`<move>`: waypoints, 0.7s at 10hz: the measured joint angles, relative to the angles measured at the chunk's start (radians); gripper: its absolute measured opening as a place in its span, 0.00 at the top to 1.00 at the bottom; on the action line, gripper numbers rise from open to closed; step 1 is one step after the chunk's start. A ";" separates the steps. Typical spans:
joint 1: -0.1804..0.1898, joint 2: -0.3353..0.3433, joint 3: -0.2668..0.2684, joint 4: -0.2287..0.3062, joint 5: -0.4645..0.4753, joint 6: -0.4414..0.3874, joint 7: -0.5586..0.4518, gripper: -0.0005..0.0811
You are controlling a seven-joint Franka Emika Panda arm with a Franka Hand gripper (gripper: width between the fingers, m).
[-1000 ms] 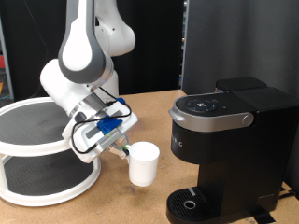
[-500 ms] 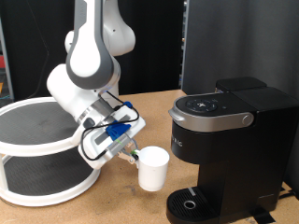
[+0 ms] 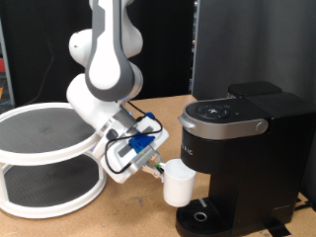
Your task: Make a cup of coffee with the keurig machine
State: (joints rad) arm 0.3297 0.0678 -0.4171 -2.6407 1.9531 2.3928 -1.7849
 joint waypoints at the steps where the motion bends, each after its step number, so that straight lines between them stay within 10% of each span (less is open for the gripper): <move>1: 0.008 0.018 0.016 0.010 0.041 0.007 -0.019 0.91; 7: 0.024 0.119 0.082 0.071 0.207 0.000 -0.120 0.91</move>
State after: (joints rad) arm 0.3541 0.1864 -0.3351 -2.5702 2.1606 2.3933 -1.9049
